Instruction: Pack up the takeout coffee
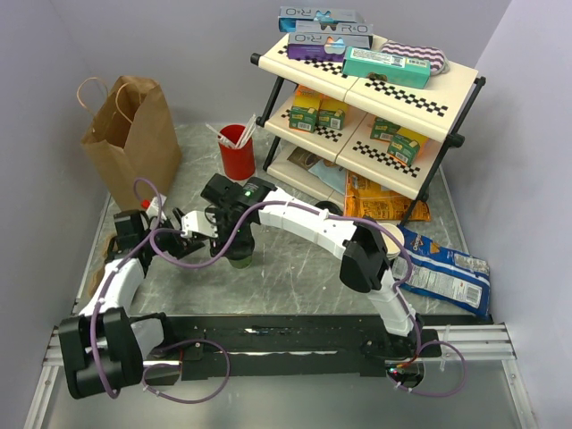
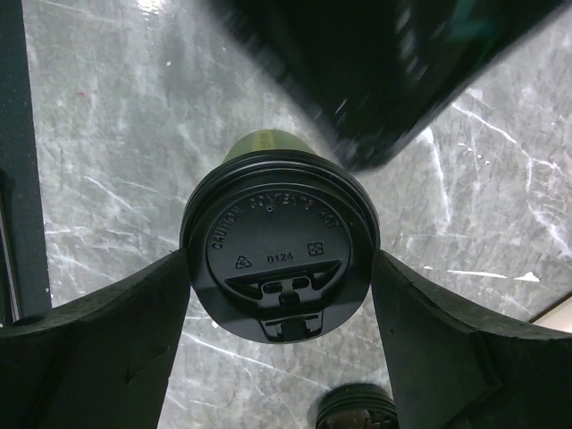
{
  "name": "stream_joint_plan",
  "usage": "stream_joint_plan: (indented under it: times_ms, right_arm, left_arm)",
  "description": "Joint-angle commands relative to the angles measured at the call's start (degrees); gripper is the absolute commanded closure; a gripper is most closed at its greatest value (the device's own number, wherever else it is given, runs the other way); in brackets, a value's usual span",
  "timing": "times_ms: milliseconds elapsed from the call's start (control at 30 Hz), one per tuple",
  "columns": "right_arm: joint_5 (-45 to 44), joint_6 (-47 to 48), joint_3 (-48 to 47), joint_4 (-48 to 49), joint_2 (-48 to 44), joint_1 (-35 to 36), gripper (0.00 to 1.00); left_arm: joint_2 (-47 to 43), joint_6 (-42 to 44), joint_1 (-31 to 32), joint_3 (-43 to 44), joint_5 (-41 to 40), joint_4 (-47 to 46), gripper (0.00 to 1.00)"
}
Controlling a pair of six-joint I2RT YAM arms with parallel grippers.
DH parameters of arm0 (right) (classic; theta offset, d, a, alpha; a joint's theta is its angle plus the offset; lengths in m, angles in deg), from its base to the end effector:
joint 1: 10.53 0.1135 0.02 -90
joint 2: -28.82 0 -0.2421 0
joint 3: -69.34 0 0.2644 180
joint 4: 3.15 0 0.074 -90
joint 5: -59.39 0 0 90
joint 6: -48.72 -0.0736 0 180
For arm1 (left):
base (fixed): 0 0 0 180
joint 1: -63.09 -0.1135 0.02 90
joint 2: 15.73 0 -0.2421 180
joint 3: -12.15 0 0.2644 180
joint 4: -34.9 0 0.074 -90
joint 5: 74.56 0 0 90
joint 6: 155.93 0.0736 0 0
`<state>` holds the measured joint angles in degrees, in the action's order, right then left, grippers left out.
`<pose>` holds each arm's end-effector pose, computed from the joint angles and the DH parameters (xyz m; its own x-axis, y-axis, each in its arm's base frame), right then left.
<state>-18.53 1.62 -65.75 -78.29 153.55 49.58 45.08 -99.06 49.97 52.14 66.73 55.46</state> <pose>0.2260 0.4240 0.2280 0.2771 -0.8537 -0.4410 -0.9605 -0.2336 -0.1514 0.2459 -0.0017 0.1515 -0.7732 -0.5312 -0.3464 0.0068 0.5393 -0.8421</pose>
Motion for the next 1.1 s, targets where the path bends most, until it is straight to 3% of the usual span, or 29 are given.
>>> stream_joint_plan:
  times_ms: [0, 200, 633, 867, 1067]
  right_arm:
    - [0.76, -1.41, -2.13, -0.82, 2.80, -0.26, 0.17]
    - [0.84, -1.76, -2.30, -0.91, 2.98, -0.35, 0.17]
    - [1.19, -2.99, -0.46, 0.75, 2.45, -0.61, 0.16]
    - [1.98, -4.66, 0.42, 1.99, 2.54, -0.79, 0.16]
    - [2.95, -5.80, 1.82, 2.87, 2.19, -1.49, 0.16]
  left_arm:
    - [2.11, -1.24, 1.96, -0.59, 7.86, -6.82, 0.15]
    - [5.45, -2.38, 4.25, -1.30, 6.91, -9.90, 0.16]
    - [13.53, -0.45, 4.34, -0.77, 0.31, -4.98, 0.17]
    - [12.13, -0.89, 5.30, -1.12, 3.01, -5.59, 0.17]
    - [11.52, -5.90, 6.53, -3.67, 5.93, -13.06, 0.16]
